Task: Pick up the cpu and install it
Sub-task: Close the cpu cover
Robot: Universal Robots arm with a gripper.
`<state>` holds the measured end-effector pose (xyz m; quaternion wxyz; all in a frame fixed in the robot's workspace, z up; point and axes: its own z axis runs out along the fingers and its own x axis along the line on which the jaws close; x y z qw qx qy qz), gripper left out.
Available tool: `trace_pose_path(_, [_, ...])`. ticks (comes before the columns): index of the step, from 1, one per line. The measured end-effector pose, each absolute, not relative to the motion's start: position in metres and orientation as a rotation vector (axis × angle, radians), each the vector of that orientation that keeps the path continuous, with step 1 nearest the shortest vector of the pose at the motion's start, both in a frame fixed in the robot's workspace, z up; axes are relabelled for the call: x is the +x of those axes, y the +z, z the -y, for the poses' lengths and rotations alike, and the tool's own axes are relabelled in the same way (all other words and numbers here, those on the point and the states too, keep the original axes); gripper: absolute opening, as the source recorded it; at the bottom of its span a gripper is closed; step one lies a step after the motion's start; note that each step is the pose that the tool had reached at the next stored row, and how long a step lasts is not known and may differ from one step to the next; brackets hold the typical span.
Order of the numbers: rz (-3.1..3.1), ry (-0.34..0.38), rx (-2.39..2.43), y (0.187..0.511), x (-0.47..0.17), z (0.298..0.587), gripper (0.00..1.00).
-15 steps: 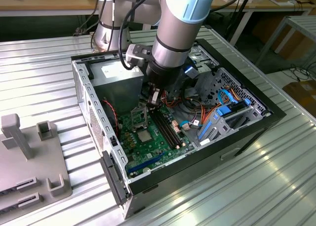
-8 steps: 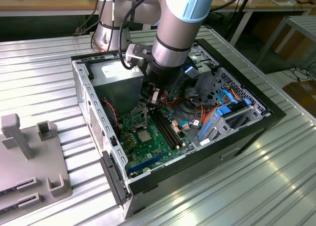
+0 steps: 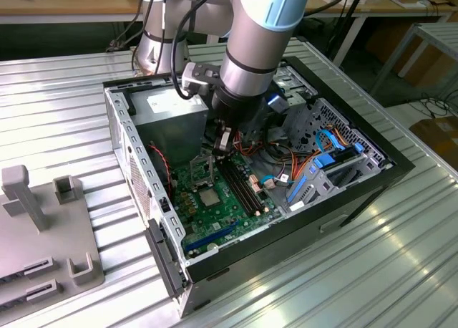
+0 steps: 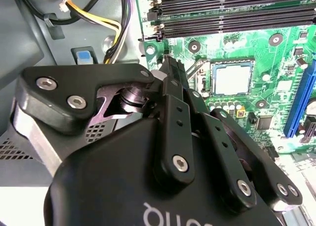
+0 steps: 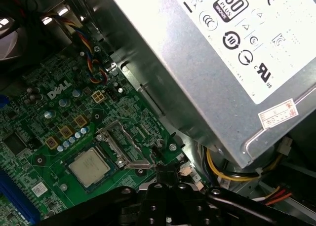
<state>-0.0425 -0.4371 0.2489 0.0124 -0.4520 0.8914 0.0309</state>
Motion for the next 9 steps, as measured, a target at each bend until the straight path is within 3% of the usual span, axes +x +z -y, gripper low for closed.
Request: trace_pose_path(9, [-2.777, 0.096, -1.411, 0.2509, -0.0432, 0.4373, 0.11])
